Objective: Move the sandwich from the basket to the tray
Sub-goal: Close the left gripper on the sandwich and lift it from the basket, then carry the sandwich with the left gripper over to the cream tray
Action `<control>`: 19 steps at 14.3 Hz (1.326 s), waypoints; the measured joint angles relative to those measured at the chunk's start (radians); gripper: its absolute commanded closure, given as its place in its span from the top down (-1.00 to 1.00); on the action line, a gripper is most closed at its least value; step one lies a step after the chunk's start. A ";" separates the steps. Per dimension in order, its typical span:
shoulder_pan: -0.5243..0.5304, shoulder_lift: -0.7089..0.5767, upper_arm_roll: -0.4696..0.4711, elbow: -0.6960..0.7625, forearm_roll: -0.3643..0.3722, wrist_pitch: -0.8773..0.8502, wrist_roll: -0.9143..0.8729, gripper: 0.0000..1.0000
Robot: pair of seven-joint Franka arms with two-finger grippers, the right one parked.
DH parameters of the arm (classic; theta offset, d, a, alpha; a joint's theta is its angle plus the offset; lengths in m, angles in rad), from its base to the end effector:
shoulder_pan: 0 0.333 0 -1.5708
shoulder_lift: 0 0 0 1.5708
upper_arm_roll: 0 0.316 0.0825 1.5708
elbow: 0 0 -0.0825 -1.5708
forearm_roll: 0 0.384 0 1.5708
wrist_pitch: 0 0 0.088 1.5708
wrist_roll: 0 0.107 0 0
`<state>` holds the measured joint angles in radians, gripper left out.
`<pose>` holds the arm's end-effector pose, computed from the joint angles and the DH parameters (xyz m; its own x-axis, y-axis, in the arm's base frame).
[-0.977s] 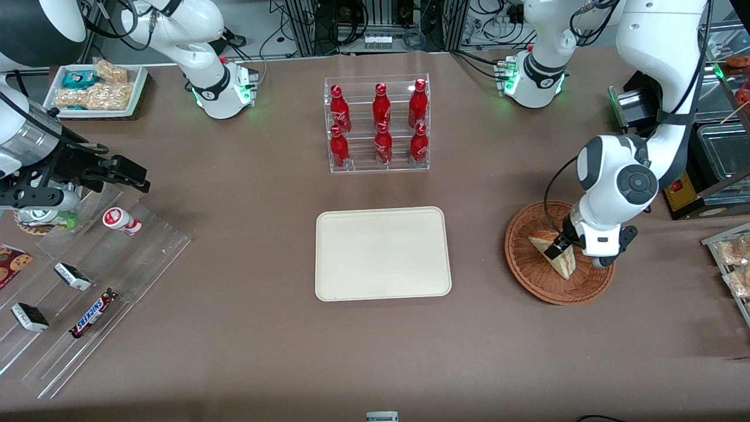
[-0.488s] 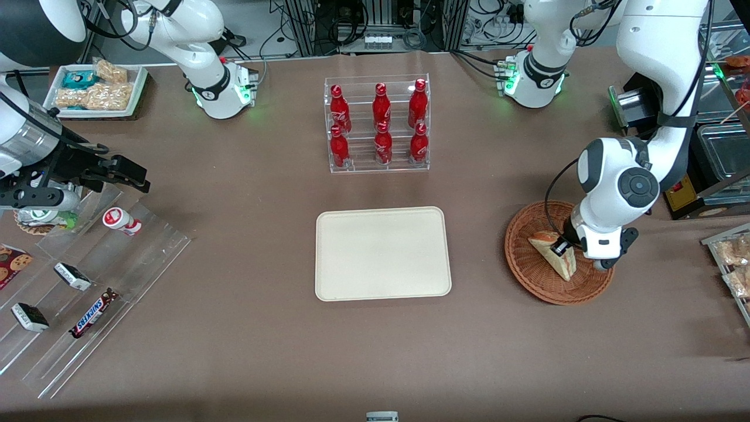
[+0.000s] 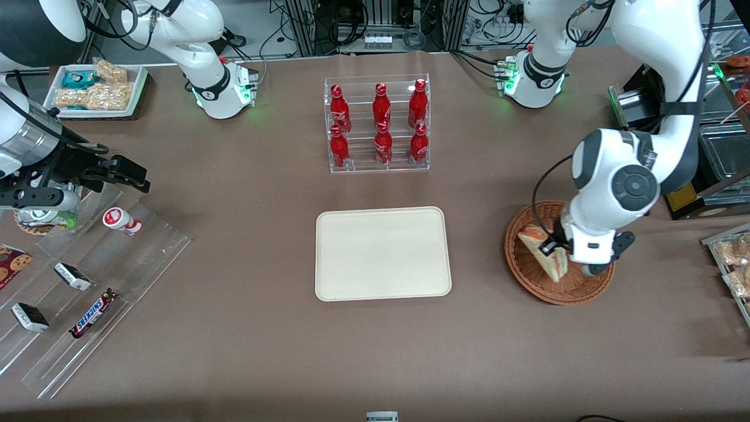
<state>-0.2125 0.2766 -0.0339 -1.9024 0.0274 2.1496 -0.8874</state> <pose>0.5948 -0.1474 0.3533 0.8098 0.5867 -0.0082 0.5862 -0.8096 -0.0311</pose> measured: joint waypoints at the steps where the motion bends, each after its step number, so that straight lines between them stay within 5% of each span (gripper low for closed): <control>1: -0.034 0.003 -0.001 0.011 0.000 0.000 -0.003 -0.91; 11: -0.345 0.289 -0.005 0.296 0.000 0.053 -0.005 -0.89; 19: -0.468 0.378 -0.004 0.329 0.001 0.162 -0.004 -0.89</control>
<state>-0.6807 0.6543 -0.0375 -1.5736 0.0281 2.3112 -0.8918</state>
